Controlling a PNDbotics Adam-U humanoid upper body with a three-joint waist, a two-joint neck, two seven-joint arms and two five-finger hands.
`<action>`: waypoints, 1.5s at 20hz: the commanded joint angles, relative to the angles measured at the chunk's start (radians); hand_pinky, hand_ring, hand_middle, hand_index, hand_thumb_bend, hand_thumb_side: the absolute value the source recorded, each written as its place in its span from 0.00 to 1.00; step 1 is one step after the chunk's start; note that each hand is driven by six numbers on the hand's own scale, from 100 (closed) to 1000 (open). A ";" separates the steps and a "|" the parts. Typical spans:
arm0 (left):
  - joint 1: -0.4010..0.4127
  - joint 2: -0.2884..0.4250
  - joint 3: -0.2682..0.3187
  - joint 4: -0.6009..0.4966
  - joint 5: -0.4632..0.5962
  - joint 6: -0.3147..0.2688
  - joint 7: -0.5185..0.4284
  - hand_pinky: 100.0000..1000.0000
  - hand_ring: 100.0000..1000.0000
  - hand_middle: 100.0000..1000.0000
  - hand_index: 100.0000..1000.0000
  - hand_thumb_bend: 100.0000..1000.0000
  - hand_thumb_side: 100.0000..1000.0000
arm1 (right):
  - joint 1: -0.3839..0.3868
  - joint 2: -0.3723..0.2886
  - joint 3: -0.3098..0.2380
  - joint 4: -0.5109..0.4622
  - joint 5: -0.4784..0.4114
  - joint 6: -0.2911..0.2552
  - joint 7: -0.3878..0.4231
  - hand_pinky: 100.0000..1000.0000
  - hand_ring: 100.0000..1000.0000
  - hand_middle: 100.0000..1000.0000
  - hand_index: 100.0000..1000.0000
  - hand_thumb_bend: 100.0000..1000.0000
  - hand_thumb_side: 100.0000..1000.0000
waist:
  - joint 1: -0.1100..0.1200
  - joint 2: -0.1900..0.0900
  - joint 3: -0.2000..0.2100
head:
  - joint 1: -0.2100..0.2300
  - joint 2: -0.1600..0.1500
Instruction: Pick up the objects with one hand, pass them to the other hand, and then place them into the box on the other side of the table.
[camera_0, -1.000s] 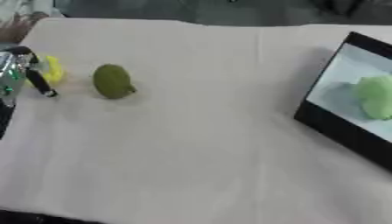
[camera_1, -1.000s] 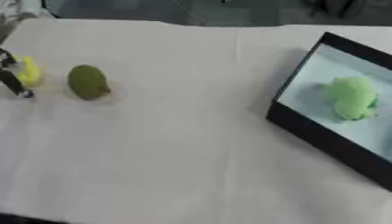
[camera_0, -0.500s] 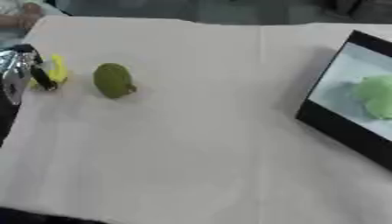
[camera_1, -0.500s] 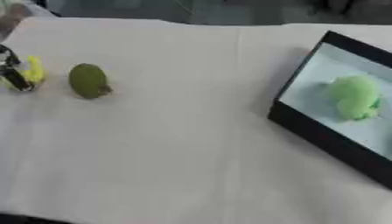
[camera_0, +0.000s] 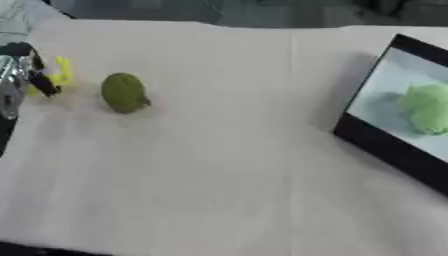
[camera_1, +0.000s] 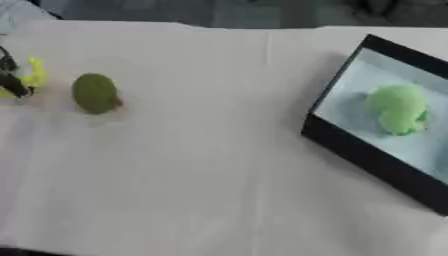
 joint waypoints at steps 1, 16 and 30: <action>-0.017 0.054 -0.016 -0.076 0.016 -0.020 -0.023 0.61 0.47 0.28 0.41 0.21 0.00 | -0.005 -0.018 -0.010 -0.006 -0.001 0.000 -0.010 0.72 0.76 0.71 0.64 0.06 0.21 | -0.005 -0.012 0.003 | -0.007 -0.009; 0.081 0.159 -0.103 -0.574 0.275 -0.037 -0.140 0.58 0.43 0.24 0.37 0.01 0.01 | -0.022 -0.033 -0.009 -0.017 0.020 0.000 0.010 0.73 0.76 0.71 0.65 0.05 0.19 | -0.004 -0.029 0.024 | -0.052 -0.011; 0.195 0.162 -0.153 -0.961 0.535 0.045 -0.031 0.56 0.39 0.23 0.37 0.00 0.08 | -0.127 -0.026 0.033 -0.056 0.098 0.009 0.111 0.73 0.76 0.72 0.66 0.06 0.14 | -0.004 -0.045 0.026 | -0.084 -0.003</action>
